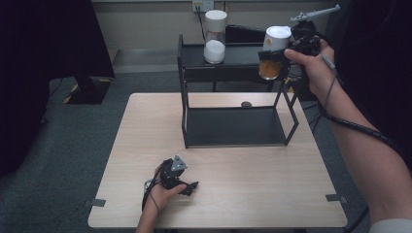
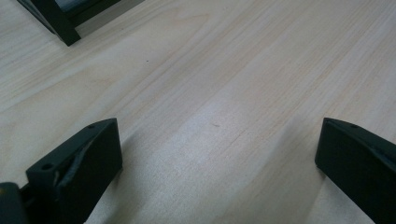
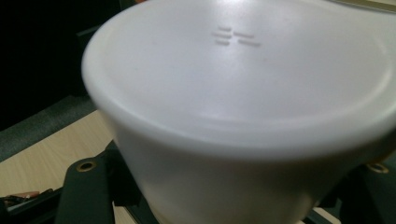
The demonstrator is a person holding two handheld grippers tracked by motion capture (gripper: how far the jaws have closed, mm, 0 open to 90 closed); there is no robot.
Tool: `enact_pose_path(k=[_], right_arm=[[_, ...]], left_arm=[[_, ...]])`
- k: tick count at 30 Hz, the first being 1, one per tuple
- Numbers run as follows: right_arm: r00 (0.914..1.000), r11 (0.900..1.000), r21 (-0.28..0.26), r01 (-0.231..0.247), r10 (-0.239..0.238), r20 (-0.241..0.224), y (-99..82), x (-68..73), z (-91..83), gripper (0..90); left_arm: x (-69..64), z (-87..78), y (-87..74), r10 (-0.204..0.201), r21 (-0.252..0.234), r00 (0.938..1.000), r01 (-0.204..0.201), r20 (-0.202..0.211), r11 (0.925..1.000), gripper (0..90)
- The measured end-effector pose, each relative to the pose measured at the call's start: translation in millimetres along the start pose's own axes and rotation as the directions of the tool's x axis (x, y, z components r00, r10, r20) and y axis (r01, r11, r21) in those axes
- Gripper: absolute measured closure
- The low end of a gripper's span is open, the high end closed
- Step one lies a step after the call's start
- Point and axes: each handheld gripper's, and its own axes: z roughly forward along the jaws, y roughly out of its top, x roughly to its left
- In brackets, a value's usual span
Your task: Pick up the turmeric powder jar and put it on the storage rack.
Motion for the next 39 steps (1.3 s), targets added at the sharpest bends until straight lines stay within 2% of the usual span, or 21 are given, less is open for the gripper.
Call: enact_pose_path(k=[9,19,24,36,39], right_arm=[[0.9998,1.0000,-0.003,-0.008,0.008,0.016,15.7,-4.7,8.4,30.7],[0.9989,0.9997,-0.018,-0.019,0.020,0.044,32.0,-12.4,30.1,30.6],[0.9975,0.9996,-0.005,-0.028,0.029,0.065,38.3,-15.8,45.0,30.6],[0.9941,0.9982,-0.007,-0.060,0.061,0.090,33.2,-25.4,62.5,30.6],[0.9934,0.9984,-0.007,-0.057,0.057,0.099,33.4,-23.6,63.3,30.6]], left_arm=[[0.1,0.0,0.1,0.002,0.000,1.0000,-0.002,0.000,1.0000,0.0],[0.0,0.0,-0.1,-0.001,-0.001,1.0000,0.001,0.000,1.0000,0.0],[0.0,0.1,-0.1,-0.001,-0.001,1.0000,0.001,0.001,1.0000,0.0],[0.2,-0.1,0.1,0.002,0.001,1.0000,-0.002,0.000,1.0000,0.0],[0.1,0.0,0.0,0.001,0.000,1.0000,-0.001,0.000,1.0000,0.0]])
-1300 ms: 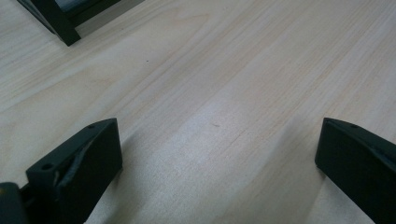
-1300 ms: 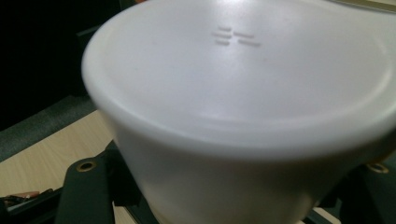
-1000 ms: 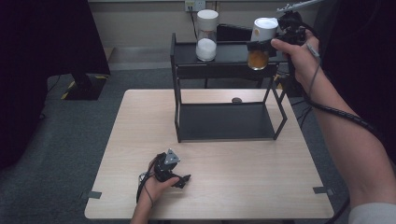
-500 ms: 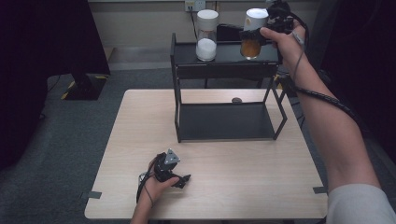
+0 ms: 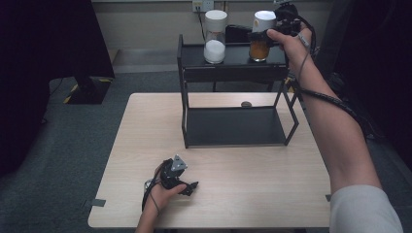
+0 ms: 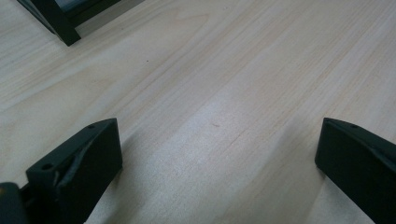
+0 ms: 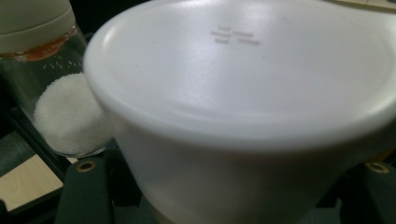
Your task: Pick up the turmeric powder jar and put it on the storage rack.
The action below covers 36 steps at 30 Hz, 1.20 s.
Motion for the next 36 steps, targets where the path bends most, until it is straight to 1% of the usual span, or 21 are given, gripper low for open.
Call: enact_pose_path(k=[8,13,14,15,16,17,18,19,20,22,27,29,31,32,36], right_arm=[[0.9996,0.9996,0.004,0.027,-0.027,0.009,-0.9,4.3,-1.4,30.3],[0.9996,0.9997,0.001,0.025,-0.025,0.014,-1.9,5.8,-1.2,29.4],[0.9994,0.9995,0.007,0.030,-0.030,0.015,-1.1,6.6,-0.8,27.6],[0.9992,0.9992,0.017,0.037,-0.038,0.016,0.5,7.3,-0.3,23.8],[0.9988,0.9987,0.028,0.043,-0.044,0.021,2.0,8.6,0.2,17.0],[0.9978,0.9982,0.037,0.047,-0.048,0.045,3.0,13.1,0.1,10.7],[0.9981,0.9987,0.034,0.039,-0.040,0.046,1.9,13.5,-0.3,10.7],[0.9981,0.9987,0.034,0.039,-0.040,0.046,1.9,13.5,-0.3,7.1],[0.9988,0.9991,0.034,0.024,-0.026,0.042,1.2,12.5,-0.4,4.3],[0.9982,0.9990,0.037,0.026,-0.028,0.053,0.0,13.6,-1.6,2.9],[0.9986,0.9993,0.032,0.019,-0.020,0.048,-4.5,12.6,-7.3,1.2],[0.9988,0.9996,0.026,0.007,-0.008,0.048,-7.1,12.3,-10.5,1.0],[0.9966,0.9991,0.038,0.016,-0.019,0.080,-7.3,17.8,-13.0,1.0],[0.9962,0.9993,0.033,0.015,-0.018,0.086,-9.2,18.9,-14.7,0.7],[0.9978,0.9998,0.021,0.005,-0.006,0.066,-16.5,17.5,-22.0,0.9]], left_arm=[[0.0,0.0,0.0,0.000,0.000,1.0000,0.000,0.000,1.0000,0.0],[-0.1,0.0,-0.1,-0.002,0.000,1.0000,0.002,0.000,1.0000,0.0],[-0.1,0.0,-0.1,-0.002,0.000,1.0000,0.002,0.000,1.0000,0.0],[0.0,0.0,0.0,-0.001,0.000,1.0000,0.001,0.000,1.0000,0.0],[-0.1,0.0,-0.1,-0.002,0.000,1.0000,0.002,0.000,1.0000,0.0],[-0.1,0.0,0.0,-0.001,0.000,1.0000,0.001,0.000,1.0000,0.0],[-0.1,0.0,0.0,-0.003,0.001,1.0000,0.003,0.001,1.0000,0.0],[-0.1,-0.1,0.1,-0.003,0.001,1.0000,0.003,0.001,1.0000,0.0],[-0.1,0.0,0.0,-0.003,0.001,1.0000,0.003,0.001,1.0000,0.0],[0.0,-0.1,0.2,-0.002,0.002,1.0000,0.002,0.001,1.0000,0.0],[-0.1,0.0,0.1,-0.003,0.001,1.0000,0.003,0.001,1.0000,0.0],[-0.1,0.0,0.1,-0.003,0.001,1.0000,0.003,0.001,1.0000,0.0],[-0.1,-0.1,0.1,-0.002,0.001,1.0000,0.002,0.001,1.0000,0.0],[-0.1,-0.1,0.1,-0.003,0.001,1.0000,0.003,0.001,1.0000,0.0],[0.2,-0.2,0.4,0.003,0.003,1.0000,-0.003,0.000,1.0000,0.0]])
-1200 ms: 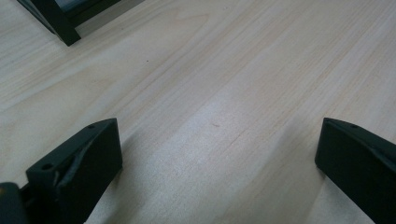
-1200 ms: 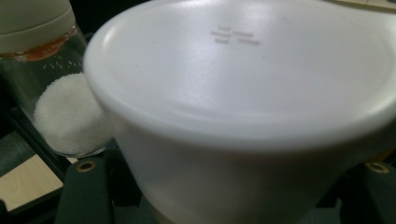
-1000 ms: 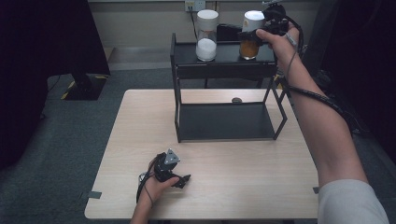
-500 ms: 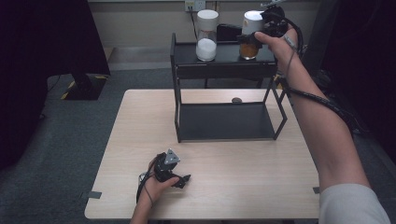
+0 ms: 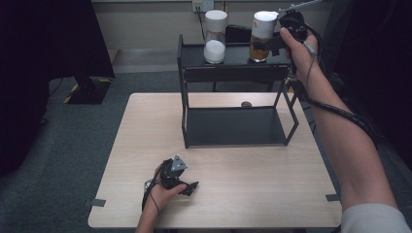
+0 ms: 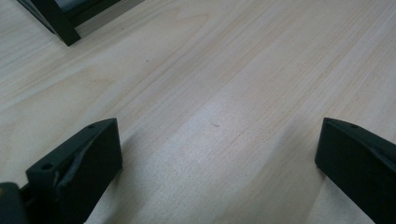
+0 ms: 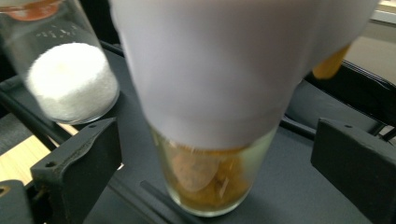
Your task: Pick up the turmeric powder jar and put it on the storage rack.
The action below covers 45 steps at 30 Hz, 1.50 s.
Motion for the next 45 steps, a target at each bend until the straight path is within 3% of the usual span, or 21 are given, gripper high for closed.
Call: enact_pose_path(k=[15,25,45], right_arm=[[0.9999,0.9992,-0.039,-0.012,0.012,0.007,-28.3,12.9,-23.1,0.7],[0.9998,0.9984,-0.057,-0.001,0.000,-0.018,-43.9,18.9,-34.8,0.8],[0.9966,0.9977,-0.066,-0.012,0.007,-0.083,-81.5,27.0,-31.1,0.7]], left_arm=[[-0.4,0.3,-0.7,-0.005,-0.004,1.0000,0.005,0.000,1.0000,0.0],[-0.3,0.3,-0.7,-0.005,-0.004,1.0000,0.005,0.000,1.0000,0.0],[-0.4,0.3,-0.7,-0.005,-0.004,1.0000,0.005,0.000,1.0000,0.0]])
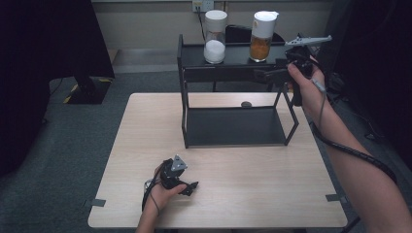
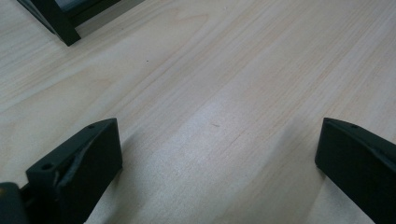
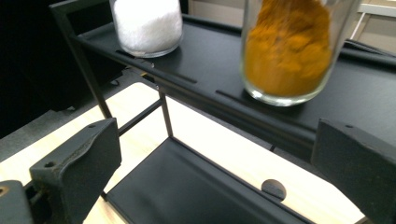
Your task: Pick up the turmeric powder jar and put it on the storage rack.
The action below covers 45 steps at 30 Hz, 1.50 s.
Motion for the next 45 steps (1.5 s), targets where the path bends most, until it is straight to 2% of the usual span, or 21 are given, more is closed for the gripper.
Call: enact_pose_path(k=[26,45], right_arm=[[0.9986,0.9995,0.027,-0.019,0.020,-0.049,-48.1,5.1,19.5,0.7],[0.9957,0.9978,0.047,-0.047,0.051,-0.078,-95.0,5.8,33.8,1.1]], left_arm=[[0.1,-0.1,0.2,0.004,0.002,1.0000,-0.004,-0.001,1.0000,0.0],[0.1,-0.1,0.3,0.005,0.002,1.0000,-0.005,-0.001,1.0000,0.0]])
